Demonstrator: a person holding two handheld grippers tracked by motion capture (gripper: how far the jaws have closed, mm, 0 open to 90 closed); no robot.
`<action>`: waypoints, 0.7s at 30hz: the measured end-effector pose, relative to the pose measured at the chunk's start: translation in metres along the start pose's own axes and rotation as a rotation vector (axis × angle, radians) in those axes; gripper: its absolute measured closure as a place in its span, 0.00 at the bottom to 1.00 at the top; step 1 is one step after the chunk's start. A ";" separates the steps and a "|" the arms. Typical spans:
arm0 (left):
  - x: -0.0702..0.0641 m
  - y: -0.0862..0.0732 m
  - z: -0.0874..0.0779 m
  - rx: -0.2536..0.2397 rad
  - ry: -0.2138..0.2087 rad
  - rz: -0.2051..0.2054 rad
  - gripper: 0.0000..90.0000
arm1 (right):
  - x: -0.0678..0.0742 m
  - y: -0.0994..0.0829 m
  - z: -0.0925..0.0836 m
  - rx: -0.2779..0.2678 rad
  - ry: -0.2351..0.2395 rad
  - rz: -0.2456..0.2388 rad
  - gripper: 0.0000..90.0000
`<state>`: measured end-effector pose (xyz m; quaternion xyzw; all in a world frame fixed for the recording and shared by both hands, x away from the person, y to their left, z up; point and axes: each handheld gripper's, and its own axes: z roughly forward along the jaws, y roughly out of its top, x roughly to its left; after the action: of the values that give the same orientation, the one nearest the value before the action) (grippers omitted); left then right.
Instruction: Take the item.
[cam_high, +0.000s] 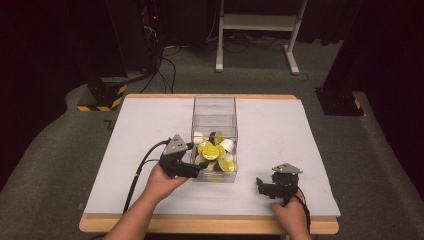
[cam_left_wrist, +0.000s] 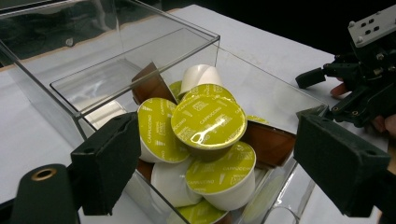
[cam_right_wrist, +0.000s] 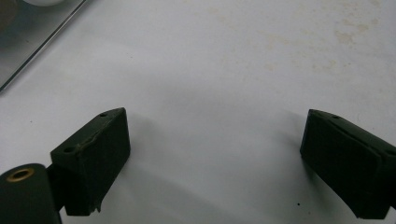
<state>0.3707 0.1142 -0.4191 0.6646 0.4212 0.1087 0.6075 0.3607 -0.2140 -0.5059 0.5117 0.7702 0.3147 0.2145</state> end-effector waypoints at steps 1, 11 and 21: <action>0.000 0.000 0.001 -0.004 0.000 -0.011 0.17 | 0.000 0.000 0.000 0.000 0.000 0.000 0.09; 0.000 0.001 0.011 0.018 0.003 0.000 0.19 | 0.000 0.000 0.000 0.000 0.000 0.000 0.09; -0.002 0.001 0.026 0.027 0.006 -0.005 0.20 | 0.000 0.000 0.000 0.000 0.000 0.000 0.09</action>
<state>0.3870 0.0937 -0.4238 0.6715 0.4261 0.1037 0.5974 0.3607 -0.2139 -0.5059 0.5117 0.7702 0.3145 0.2145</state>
